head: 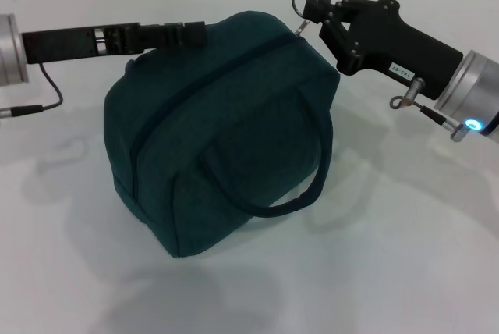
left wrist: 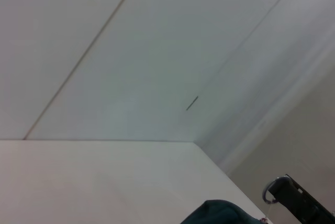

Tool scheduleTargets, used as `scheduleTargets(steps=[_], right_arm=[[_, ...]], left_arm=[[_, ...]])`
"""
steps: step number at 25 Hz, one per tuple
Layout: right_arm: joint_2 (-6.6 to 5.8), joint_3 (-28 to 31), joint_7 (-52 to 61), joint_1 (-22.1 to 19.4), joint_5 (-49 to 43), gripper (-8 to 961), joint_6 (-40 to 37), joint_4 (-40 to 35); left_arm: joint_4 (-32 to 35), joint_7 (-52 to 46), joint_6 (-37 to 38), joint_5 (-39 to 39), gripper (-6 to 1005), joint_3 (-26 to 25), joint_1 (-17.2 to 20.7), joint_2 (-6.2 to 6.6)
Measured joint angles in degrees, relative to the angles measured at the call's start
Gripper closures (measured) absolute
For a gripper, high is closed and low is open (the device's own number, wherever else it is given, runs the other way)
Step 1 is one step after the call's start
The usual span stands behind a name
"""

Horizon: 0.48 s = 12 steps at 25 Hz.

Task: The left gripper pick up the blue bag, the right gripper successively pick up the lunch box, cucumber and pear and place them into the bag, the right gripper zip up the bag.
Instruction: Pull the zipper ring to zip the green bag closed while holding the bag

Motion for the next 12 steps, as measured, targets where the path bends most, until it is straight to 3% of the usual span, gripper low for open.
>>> scheduleTargets(steps=[6,12], right_arm=[[0.00,-0.02,0.00,-0.11,0.03,949,-0.77,0.02],[0.00,-0.02,0.00,-0.62,0.05,949,-1.02,0.02]], left_arm=[[-0.18,-0.11,0.11,0.15,183,0.40,0.06,-0.50],[-0.21,-0.14,0.31,0.18,310,1.49,0.06,-0.84]])
